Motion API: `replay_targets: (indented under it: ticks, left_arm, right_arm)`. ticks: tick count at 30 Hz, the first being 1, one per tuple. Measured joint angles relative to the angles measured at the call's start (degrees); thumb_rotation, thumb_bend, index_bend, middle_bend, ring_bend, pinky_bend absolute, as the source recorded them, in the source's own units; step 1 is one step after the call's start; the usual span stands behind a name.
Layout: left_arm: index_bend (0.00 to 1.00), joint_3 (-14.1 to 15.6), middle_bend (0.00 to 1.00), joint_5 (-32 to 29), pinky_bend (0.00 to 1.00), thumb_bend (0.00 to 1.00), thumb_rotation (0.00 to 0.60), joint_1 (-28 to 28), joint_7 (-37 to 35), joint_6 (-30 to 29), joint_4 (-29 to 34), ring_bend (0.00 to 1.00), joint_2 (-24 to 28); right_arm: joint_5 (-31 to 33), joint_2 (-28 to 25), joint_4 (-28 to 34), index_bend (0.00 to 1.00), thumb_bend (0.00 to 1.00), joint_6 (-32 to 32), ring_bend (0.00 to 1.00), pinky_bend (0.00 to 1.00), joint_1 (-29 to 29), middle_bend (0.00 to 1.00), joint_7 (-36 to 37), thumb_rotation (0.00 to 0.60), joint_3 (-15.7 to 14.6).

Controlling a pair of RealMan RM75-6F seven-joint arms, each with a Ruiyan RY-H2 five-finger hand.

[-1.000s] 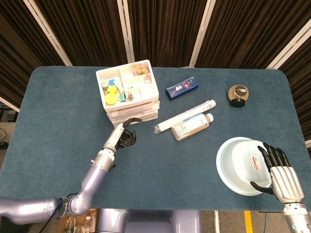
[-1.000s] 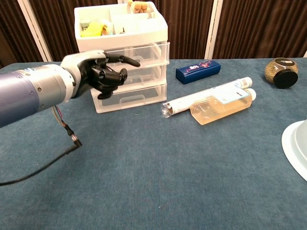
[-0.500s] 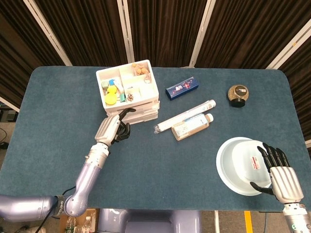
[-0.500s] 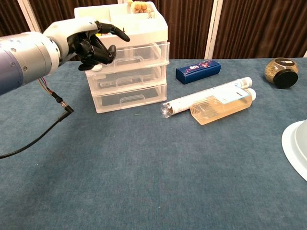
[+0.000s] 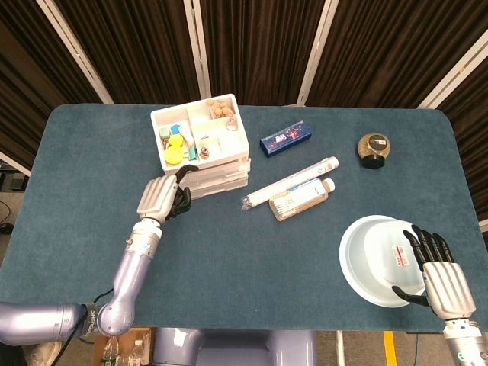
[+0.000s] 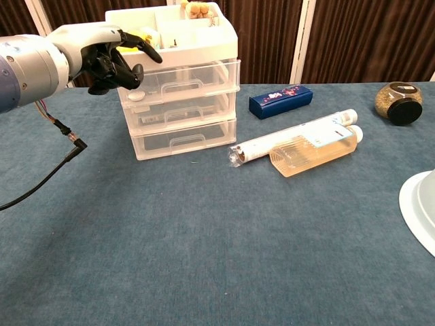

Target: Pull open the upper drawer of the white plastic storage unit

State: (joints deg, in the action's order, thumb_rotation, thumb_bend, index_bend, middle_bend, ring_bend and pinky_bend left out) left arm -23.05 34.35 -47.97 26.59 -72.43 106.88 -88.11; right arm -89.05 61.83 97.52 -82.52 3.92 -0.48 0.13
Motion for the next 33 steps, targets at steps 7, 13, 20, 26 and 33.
replay_targets:
  ticks: [7, 13, 20, 26, 33]
  left_arm:
    - [0.21, -0.2, 1.00, -3.8, 0.89, 0.73, 0.600, -0.2, 0.9, 0.5, -0.1, 0.94, 0.6]
    - [0.25, -0.2, 1.00, -6.3, 0.89, 0.73, 0.600, -0.4, 1.1, 1.3, -0.2, 0.94, 0.9]
    - [0.36, 0.1, 1.00, -6.6, 0.89, 0.73, 0.600, -0.2, 0.1, 2.0, 1.1, 0.94, 1.5]
    - [0.44, 0.2, 1.00, -7.0, 0.89, 0.73, 0.600, -0.1, -0.7, 2.9, 3.3, 0.94, 2.2]
    - [0.44, 1.4, 1.00, -6.7, 0.89, 0.73, 0.600, 0.1, -1.2, 3.6, 6.5, 0.94, 3.2]
  right_arm:
    - [0.0, 0.0, 0.0, 0.00, 0.15, 0.0, 0.00, 0.00, 0.0, 0.00, -0.1, 0.600, 0.0]
    - [0.1, 0.0, 0.0, 0.00, 0.15, 0.1, 0.00, 0.00, 0.0, 0.00, -0.1, 0.600, 0.0]
    - [0.0, 0.0, 0.0, 0.00, 0.15, 0.0, 0.00, 0.00, 0.0, 0.00, -0.2, 0.600, 0.0]
    - [0.0, 0.1, 0.0, 0.00, 0.15, 0.0, 0.00, 0.00, 0.0, 0.00, -0.2, 0.600, 0.0]
    - [-0.1, 0.1, 0.0, 0.00, 0.15, -0.1, 0.00, 0.00, 0.0, 0.00, -0.3, 0.600, 0.0]
